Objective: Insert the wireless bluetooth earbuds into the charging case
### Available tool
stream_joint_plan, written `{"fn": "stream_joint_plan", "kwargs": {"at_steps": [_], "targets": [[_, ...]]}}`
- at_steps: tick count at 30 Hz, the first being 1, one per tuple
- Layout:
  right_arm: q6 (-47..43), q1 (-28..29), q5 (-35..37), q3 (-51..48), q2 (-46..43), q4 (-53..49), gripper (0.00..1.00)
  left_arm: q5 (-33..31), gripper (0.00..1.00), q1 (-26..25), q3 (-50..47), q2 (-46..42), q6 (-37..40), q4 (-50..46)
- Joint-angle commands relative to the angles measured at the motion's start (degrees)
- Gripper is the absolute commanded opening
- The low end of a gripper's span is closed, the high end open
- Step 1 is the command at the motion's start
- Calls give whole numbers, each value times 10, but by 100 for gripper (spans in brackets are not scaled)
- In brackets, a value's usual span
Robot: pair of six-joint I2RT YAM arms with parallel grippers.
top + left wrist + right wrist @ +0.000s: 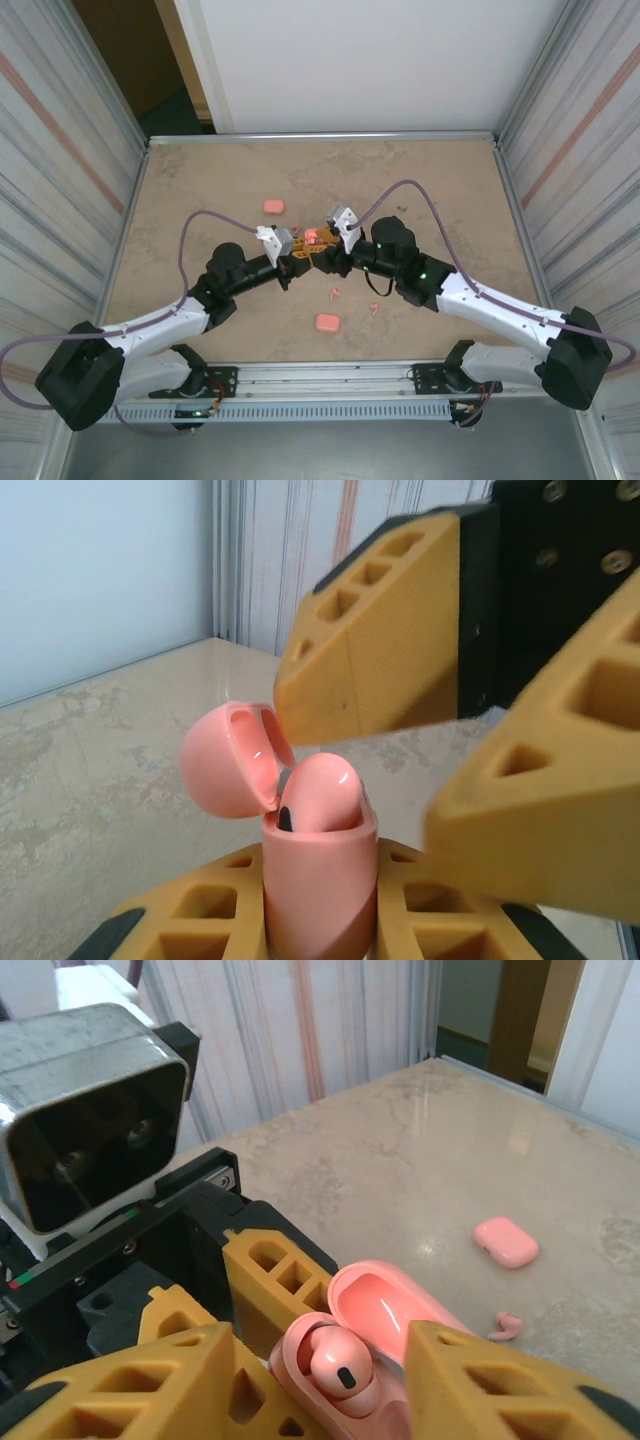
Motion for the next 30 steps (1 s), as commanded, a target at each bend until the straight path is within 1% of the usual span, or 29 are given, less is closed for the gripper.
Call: {"fn": "stream_joint_plan", "kwargs": {"at_steps": [1, 4, 7, 11, 13, 19, 23, 30], "targets": [[-8, 2, 15, 30, -33, -20, 56, 10, 0, -3, 2, -17, 3, 28], [-7, -3, 27, 33, -49, -27, 66, 9, 0, -3, 2, -22, 4, 25], [-4, -9, 39, 30, -66, -36, 73, 7, 0, -3, 1, -26, 6, 20], [9, -19, 60, 18, -81, -39, 78, -2, 0, -4, 0, -35, 14, 8], [17, -27, 66, 8, -106, -34, 81, -7, 0, -4, 1, -42, 17, 2], [48, -53, 87, -22, -139, -11, 89, -25, 0, -3, -6, -67, 21, -10], [79, -74, 93, -45, -159, 4, 99, -35, 0, -3, -9, -82, 24, -18], [127, -112, 110, -84, -203, -5, 99, -47, 0, -3, -9, -113, 35, -41]]}}
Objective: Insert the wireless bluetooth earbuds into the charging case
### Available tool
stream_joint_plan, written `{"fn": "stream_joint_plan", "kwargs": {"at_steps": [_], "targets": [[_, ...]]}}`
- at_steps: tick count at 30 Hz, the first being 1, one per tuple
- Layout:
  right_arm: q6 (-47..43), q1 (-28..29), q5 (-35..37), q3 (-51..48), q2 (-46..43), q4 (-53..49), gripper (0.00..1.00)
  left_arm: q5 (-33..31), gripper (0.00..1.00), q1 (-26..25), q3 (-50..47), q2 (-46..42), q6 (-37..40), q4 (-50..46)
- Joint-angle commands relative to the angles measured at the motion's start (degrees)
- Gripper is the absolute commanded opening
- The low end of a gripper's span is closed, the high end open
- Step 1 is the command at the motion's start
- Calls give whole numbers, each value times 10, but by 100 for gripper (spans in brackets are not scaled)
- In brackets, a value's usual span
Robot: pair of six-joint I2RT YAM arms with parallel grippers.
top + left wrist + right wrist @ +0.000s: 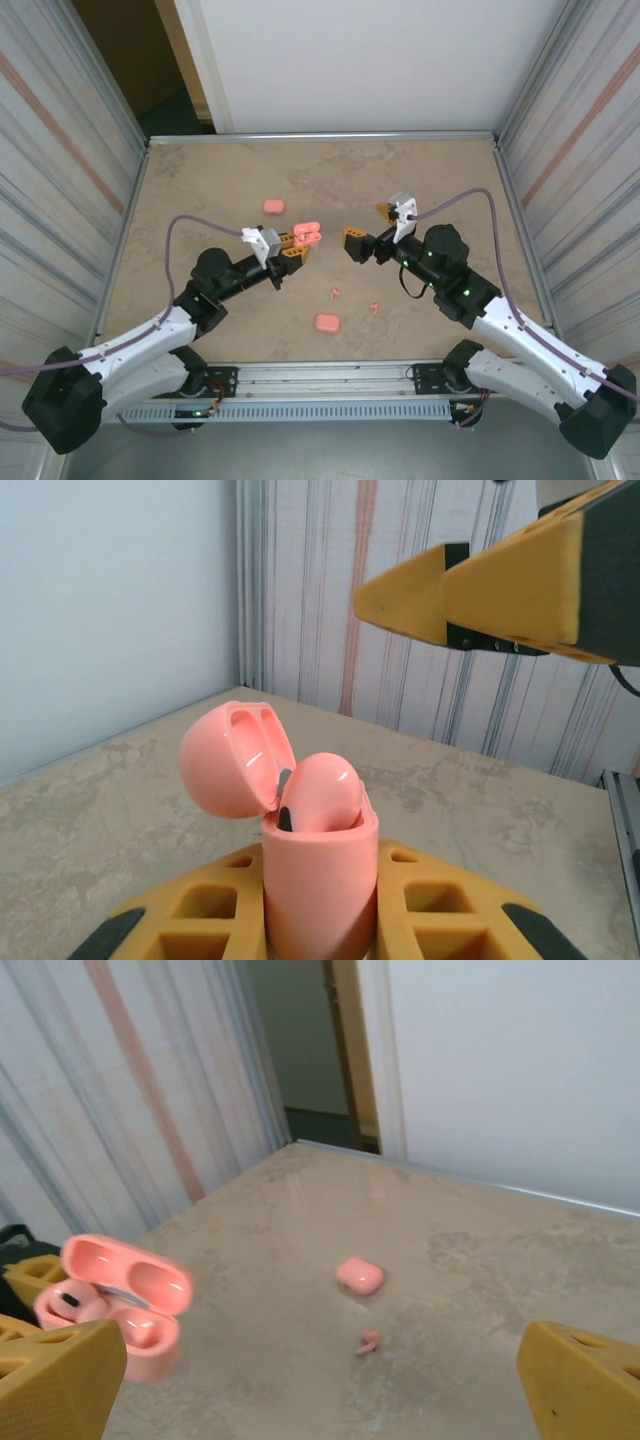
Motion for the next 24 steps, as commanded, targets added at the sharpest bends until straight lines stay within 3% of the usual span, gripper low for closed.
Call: {"fn": "stream_joint_plan", "kwargs": {"at_steps": [1, 10, 18, 24], "targets": [[43, -16, 23, -15, -31, 6, 99, -14, 0, -3, -3, -22, 18, -9], [74, -38, 68, -33, -72, -53, 99, -20, 0, -3, 5, -55, 31, -40], [112, -55, 113, 8, -56, -196, 99, -25, 0, -3, 13, -87, 43, -57], [118, -54, 84, 48, -13, -269, 99, -28, 0, -3, 18, -103, 48, -69]]}}
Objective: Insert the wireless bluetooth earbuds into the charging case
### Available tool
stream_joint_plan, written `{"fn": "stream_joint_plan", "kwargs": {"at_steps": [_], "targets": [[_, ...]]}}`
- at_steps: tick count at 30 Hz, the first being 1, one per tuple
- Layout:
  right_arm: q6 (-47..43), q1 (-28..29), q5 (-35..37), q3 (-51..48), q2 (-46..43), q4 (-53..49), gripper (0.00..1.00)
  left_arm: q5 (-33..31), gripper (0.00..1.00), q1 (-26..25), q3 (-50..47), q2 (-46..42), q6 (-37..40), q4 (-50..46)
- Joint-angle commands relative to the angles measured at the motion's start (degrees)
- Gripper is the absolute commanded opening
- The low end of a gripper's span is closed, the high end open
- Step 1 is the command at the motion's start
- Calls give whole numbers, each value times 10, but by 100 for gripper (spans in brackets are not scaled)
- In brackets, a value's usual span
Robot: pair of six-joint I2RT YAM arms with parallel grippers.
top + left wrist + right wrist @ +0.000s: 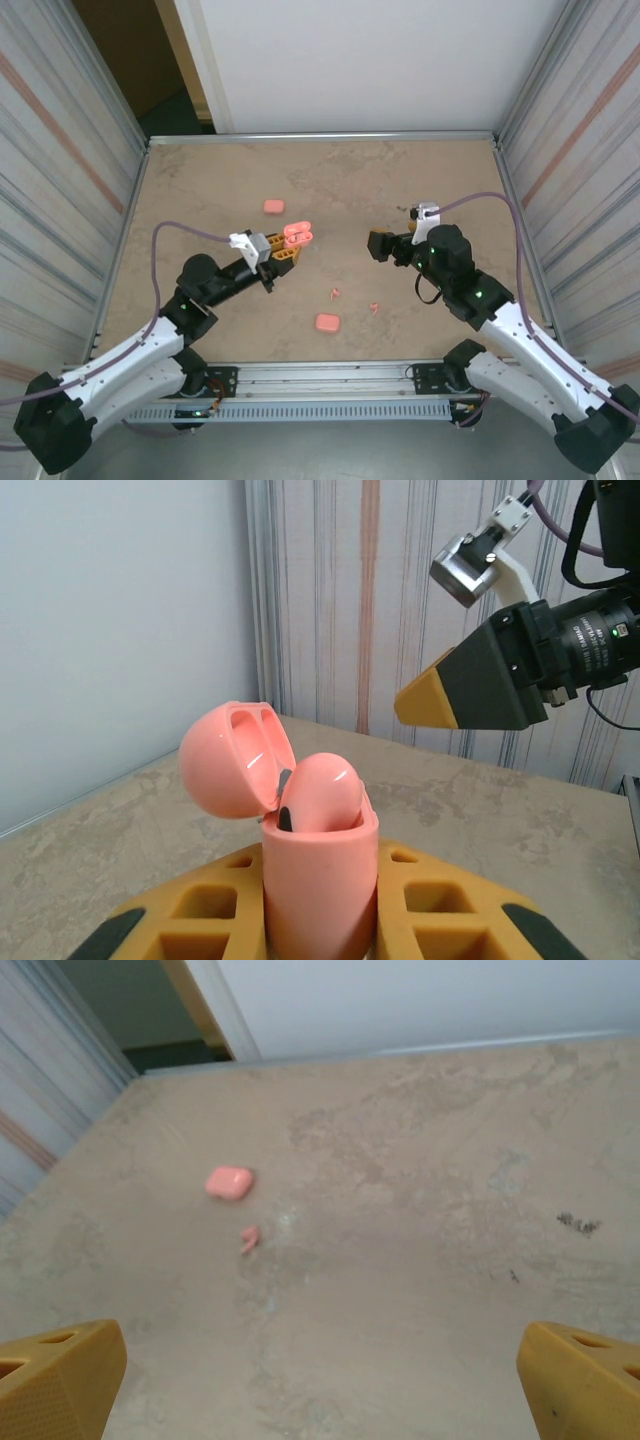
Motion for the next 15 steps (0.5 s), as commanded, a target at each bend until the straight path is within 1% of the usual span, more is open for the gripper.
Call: {"fn": "stream_joint_plan", "kwargs": {"at_steps": [1, 6, 10, 15], "targets": [[21, -2, -8, 32, 17, -62, 99, -11, 0, -3, 17, -17, 17, -5], [29, -2, -25, 39, 42, -87, 99, -14, 0, -4, 17, -32, 22, -16], [33, -2, -46, 45, 62, -103, 94, -17, 0, -3, 12, -46, 25, -23], [37, -2, -71, 58, 98, -133, 84, -24, 0, -3, 8, -57, 29, -30]]}}
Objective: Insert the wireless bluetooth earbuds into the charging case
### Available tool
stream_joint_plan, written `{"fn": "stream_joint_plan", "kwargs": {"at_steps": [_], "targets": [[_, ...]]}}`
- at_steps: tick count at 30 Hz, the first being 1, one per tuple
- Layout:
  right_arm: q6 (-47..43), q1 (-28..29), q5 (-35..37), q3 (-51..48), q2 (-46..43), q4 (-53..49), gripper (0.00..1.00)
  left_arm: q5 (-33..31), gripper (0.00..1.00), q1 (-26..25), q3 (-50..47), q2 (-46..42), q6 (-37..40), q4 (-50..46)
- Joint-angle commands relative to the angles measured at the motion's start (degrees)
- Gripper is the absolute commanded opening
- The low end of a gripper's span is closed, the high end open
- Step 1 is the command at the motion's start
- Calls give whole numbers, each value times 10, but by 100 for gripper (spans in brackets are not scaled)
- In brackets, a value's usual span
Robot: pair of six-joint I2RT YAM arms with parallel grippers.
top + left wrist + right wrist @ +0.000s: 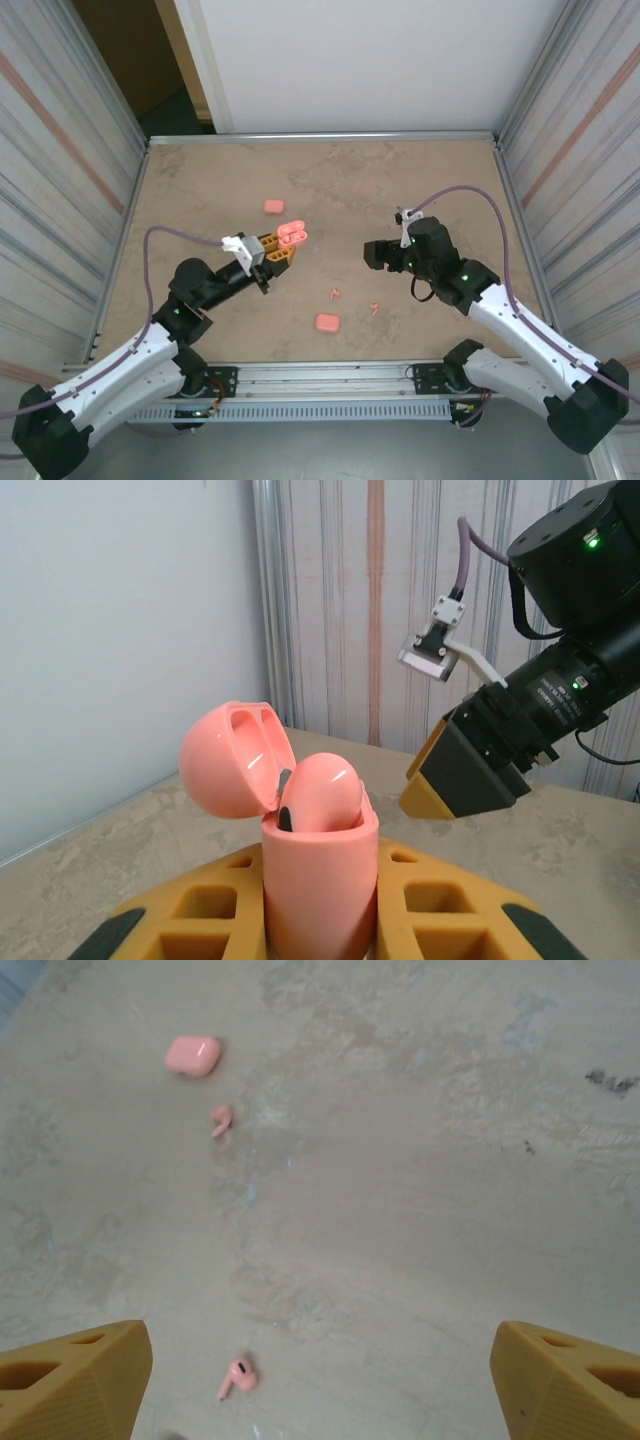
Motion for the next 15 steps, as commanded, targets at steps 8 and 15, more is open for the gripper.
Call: {"fn": "stream_joint_plan", "kwargs": {"at_steps": [8, 15], "targets": [[18, 9, -64, 41, 88, -46, 71, -13, 0, -2, 4, -20, 15, -9], [14, 29, -87, 61, 151, -49, 67, -13, 0, -3, 3, -23, 13, -11]]}}
